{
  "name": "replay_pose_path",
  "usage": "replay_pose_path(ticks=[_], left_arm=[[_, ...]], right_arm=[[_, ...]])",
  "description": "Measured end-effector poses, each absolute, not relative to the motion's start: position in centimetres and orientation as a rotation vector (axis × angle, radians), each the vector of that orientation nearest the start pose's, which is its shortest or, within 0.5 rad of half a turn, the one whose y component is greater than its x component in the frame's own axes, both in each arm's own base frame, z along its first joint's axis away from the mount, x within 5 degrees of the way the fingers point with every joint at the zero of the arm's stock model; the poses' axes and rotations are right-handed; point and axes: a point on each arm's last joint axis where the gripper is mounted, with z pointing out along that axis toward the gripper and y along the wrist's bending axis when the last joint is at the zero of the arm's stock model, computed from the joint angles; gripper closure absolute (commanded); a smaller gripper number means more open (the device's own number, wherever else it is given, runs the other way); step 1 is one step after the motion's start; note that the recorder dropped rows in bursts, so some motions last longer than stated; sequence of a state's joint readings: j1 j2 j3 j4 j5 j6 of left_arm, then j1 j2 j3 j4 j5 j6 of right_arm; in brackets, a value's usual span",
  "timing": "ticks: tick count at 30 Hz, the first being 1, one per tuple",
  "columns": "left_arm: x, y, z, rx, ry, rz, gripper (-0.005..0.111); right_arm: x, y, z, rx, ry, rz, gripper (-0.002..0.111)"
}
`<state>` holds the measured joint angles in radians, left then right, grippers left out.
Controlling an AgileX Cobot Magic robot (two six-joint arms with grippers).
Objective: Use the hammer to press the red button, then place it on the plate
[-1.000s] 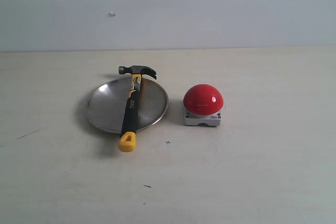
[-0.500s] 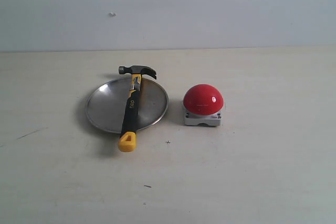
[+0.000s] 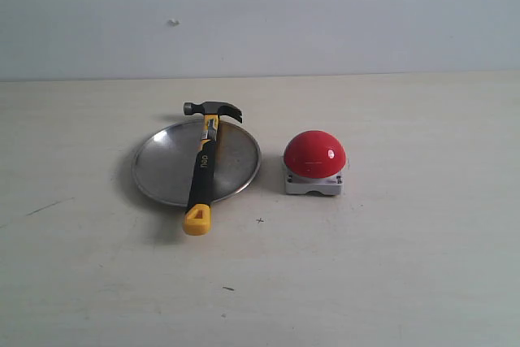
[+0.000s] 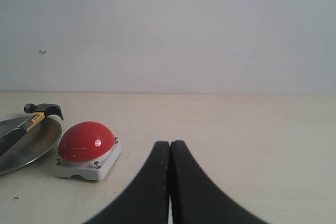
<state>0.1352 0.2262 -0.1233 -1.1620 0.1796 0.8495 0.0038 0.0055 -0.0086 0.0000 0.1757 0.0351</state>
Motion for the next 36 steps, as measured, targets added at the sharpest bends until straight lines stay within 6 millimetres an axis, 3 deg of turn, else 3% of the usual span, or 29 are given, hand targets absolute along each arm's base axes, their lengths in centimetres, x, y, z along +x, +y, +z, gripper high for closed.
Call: replay_pose_path(ticks=[4, 7, 10, 36], left_arm=[[7.4, 0.2, 22.6, -0.266, 1.729, -0.149, 0.107], [7.5, 1.0, 21.4, -0.28, 1.689, -0.046, 0.107], [7.5, 1.0, 20.8, -0.29, 1.591, -0.078, 0.107], [7.5, 0.9, 20.7, -0.259, 1.591, -0.058, 0.107]], right_arm=[[5.6, 0.0, 20.0, 0.026, 1.656, 0.03, 0.108], [5.6, 0.0, 20.0, 0.026, 1.656, 0.03, 0.108], [5.6, 0.0, 20.0, 0.026, 1.656, 0.03, 0.108], [5.6, 0.0, 20.0, 0.026, 1.656, 0.03, 0.108]])
